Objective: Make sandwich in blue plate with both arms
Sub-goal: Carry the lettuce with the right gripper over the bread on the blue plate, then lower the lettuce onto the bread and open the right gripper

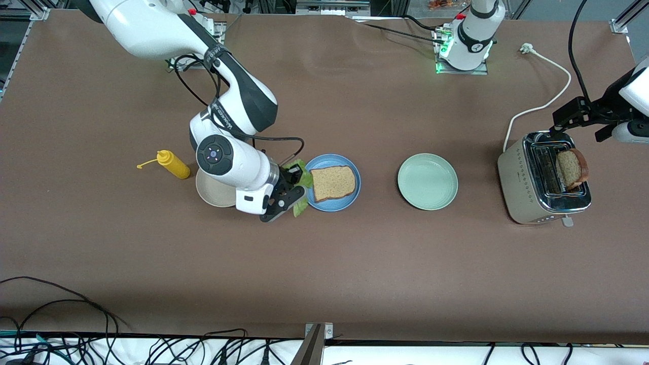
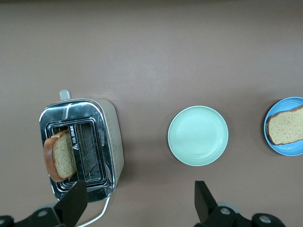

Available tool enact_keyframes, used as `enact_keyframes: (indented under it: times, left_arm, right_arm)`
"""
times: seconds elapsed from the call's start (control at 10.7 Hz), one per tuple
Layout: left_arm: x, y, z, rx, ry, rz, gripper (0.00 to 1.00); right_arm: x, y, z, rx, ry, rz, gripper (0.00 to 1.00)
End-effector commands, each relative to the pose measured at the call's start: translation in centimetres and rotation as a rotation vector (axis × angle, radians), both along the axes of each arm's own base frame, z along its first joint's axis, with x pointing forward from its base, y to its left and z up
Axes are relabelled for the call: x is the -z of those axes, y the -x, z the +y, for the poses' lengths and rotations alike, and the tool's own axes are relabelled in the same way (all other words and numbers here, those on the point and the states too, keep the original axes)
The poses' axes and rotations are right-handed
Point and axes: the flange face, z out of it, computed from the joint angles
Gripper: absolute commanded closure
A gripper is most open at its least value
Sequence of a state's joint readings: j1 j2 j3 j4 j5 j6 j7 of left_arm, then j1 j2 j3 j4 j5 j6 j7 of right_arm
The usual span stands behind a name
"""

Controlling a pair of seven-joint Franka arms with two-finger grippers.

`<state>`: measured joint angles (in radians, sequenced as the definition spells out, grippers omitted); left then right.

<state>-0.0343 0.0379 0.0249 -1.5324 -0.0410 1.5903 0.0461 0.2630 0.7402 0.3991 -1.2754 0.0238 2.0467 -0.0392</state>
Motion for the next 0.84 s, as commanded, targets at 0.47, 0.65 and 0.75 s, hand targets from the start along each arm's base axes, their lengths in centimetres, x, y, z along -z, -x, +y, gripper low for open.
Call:
enact_keyframes:
  times: [0.47,0.65,0.75]
  left_arm:
    - [-0.5,0.0,0.3,0.019,-0.019,0.002,0.00]
    - [-0.4,0.0,0.3,0.020,-0.019,0.005,0.00]
    - [-0.4,0.0,0.3,0.019,-0.019,0.005,0.00]
  right_arm:
    - [3.9,3.2,7.5,0.253,0.047,-0.088,1.00]
    - [7.1,3.6,8.1,0.226,0.081,-0.108,0.99]
    - [7.8,3.7,8.8,0.261,0.051,-0.117,0.99]
